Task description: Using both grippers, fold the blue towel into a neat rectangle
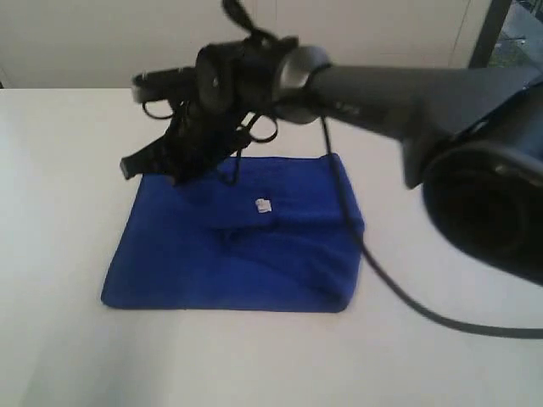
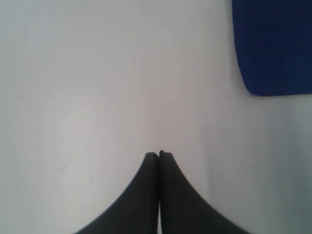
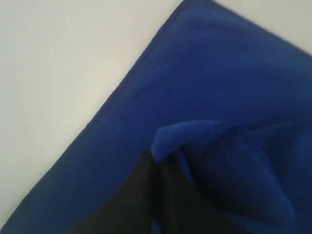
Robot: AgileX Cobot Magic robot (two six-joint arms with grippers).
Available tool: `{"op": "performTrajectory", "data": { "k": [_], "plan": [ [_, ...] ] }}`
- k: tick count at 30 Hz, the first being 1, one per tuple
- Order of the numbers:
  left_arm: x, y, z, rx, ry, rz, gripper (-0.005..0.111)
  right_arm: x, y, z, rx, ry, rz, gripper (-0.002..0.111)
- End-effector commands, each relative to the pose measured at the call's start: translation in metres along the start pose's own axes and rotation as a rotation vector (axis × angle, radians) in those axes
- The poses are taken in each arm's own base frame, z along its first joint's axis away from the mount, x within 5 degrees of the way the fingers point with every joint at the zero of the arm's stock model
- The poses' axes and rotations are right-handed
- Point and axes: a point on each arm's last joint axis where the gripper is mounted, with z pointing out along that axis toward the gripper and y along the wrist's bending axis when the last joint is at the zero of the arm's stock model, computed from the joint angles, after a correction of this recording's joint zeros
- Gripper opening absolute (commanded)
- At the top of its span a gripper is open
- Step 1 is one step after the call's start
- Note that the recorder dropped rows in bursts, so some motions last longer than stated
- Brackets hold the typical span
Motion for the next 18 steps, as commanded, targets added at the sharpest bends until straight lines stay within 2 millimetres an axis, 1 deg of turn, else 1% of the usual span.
{"op": "performTrajectory", "data": {
  "k": [1,3,6,11,13,15,18],
  "plan": [
    [0.002,0.0,0.0,-0.001,0.004,-0.006,0.0,0.002,0.013,0.036,-0.018,0.001,-0.028,0.0],
    [0.002,0.0,0.0,-0.001,0.004,-0.006,0.0,0.003,0.018,0.046,-0.024,0.005,-0.038,0.0],
    [0.002,0.0,0.0,-0.001,0.004,-0.006,0.0,0.005,0.023,0.054,-0.03,-0.008,-0.046,0.0],
    [0.002,0.0,0.0,-0.001,0.004,-0.006,0.0,0.005,0.024,0.054,-0.03,-0.011,-0.05,0.0],
    [0.002,0.0,0.0,-0.001,0.004,-0.006,0.0,0.002,0.022,0.047,-0.023,0.009,-0.056,0.0],
    [0.002,0.0,0.0,-0.001,0.004,-0.006,0.0,-0.004,0.019,0.032,0.003,0.029,-0.074,0.0],
    [0.002,0.0,0.0,-0.001,0.004,-0.006,0.0,-0.02,0.014,-0.002,0.066,0.005,-0.071,0.0]
  ]
}}
